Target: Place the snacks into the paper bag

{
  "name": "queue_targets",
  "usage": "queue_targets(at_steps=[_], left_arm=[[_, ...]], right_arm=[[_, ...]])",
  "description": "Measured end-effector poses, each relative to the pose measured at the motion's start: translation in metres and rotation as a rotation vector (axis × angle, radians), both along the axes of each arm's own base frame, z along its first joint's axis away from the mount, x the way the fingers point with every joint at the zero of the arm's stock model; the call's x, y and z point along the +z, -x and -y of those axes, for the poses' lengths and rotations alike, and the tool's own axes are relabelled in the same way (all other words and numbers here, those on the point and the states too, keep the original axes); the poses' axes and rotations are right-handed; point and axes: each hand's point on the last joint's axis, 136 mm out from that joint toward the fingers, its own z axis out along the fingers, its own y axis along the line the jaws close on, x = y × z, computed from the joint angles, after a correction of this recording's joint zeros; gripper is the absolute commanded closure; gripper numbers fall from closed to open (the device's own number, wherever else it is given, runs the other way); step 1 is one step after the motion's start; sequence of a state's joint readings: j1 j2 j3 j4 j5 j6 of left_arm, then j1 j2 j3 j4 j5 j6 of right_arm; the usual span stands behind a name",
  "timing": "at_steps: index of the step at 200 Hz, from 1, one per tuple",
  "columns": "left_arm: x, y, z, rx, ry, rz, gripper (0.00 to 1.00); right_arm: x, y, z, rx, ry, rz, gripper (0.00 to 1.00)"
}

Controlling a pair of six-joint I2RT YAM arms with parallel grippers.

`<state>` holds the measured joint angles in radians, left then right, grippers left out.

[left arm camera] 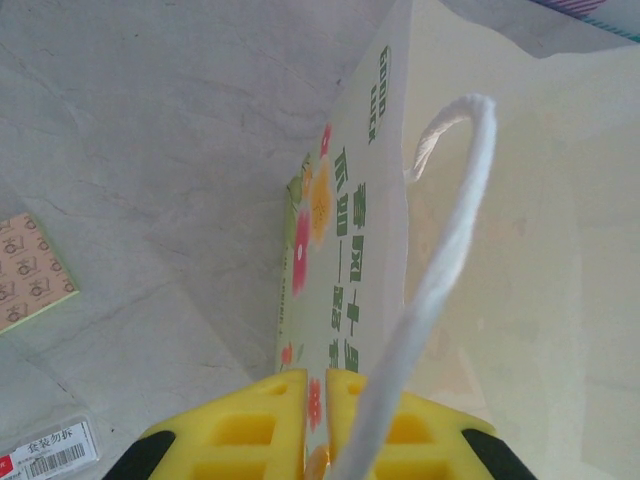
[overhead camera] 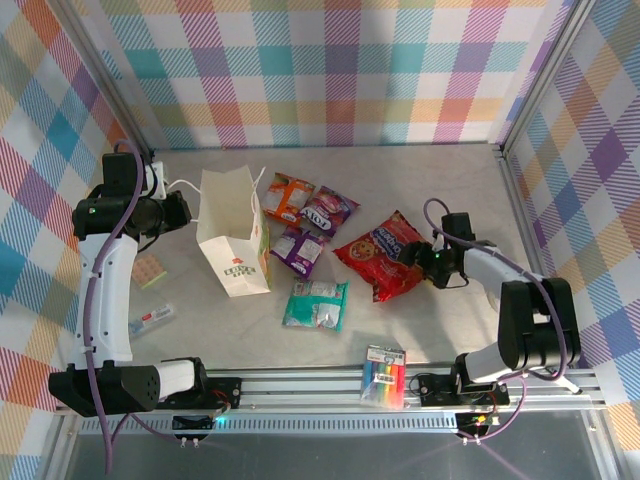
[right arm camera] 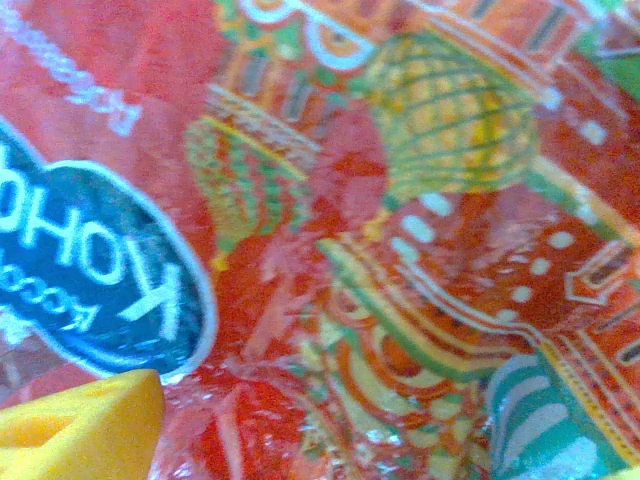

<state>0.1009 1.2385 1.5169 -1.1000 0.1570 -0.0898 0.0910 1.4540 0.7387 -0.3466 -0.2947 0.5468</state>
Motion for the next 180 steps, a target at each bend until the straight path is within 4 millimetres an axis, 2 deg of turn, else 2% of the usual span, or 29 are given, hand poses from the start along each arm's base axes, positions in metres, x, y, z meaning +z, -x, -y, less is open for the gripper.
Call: queue_targets(at_steps=[40,88,128,157,180], left_arm=[[0.0,0.0,0.001,-0.005,0.007,0.001,0.87],[0.0,0.0,0.002,-0.006,0.007,0.001,0.87],[0.0,0.0,0.002,-0.006,0.008,0.0,0.87],[0.0,0.0,0.002,-0.005,0.008,0.0,0.87],[0.0,0.0,0.002,-0.005,0.008,0.001,0.87]], right_arm=[[0.006,-0.003,-0.006,0.02,-0.037,0.028,0.09],[-0.01,-0.004,-0.011,0.028,-0.059,-0.012,0.07],[-0.012,-0.007,-0.01,0.024,-0.077,-0.03,0.08],[-0.014,-0.008,-0.009,0.018,-0.085,-0.057,0.16],[-0.017,-0.008,-0.006,0.004,-0.088,-0.084,0.32]])
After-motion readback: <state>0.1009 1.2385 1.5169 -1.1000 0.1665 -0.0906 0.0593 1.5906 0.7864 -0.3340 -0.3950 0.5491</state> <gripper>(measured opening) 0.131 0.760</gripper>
